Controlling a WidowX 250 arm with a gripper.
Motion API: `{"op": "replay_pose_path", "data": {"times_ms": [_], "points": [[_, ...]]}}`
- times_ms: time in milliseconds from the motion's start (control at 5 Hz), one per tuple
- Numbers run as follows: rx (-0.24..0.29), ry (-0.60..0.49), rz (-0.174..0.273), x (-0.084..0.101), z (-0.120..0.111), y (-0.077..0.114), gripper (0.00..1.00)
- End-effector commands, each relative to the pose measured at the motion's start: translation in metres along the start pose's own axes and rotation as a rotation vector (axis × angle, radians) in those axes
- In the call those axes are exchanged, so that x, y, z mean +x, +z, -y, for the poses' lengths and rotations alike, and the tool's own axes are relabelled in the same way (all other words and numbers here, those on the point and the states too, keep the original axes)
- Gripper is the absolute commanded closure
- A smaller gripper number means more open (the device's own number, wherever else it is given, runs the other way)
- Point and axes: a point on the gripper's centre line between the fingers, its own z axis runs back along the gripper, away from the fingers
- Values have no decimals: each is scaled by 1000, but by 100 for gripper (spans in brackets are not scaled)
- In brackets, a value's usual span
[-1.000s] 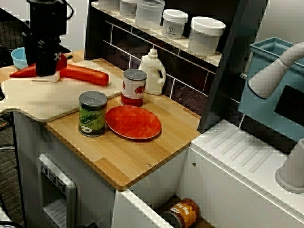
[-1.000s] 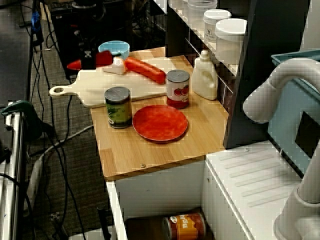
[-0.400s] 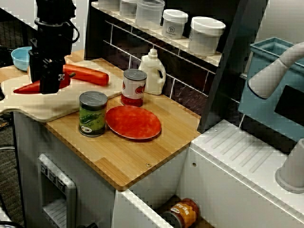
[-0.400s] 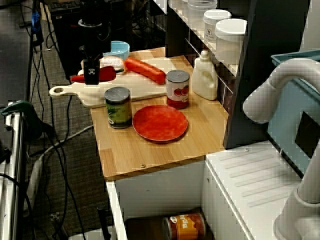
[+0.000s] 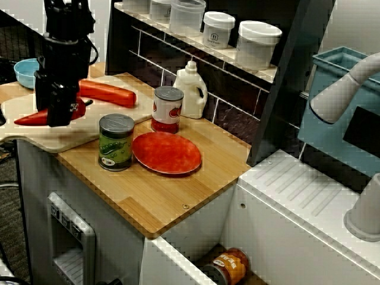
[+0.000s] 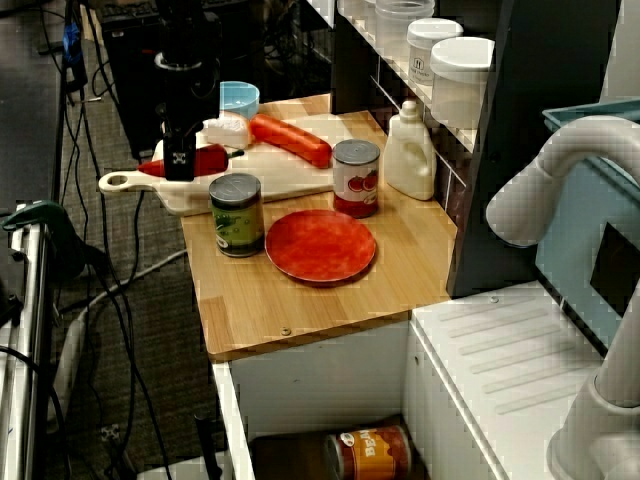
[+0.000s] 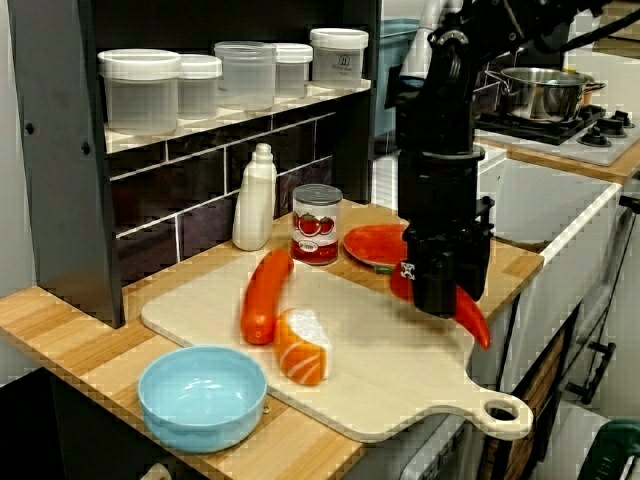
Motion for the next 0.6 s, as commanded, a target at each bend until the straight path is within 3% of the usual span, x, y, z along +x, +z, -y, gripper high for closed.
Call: {"op": "replay_pose_path", "data": {"times_ms": [0, 400], "points": [[34, -24, -9, 1, 1, -10, 100], [34, -16, -7, 4, -2, -8, 100]]}}
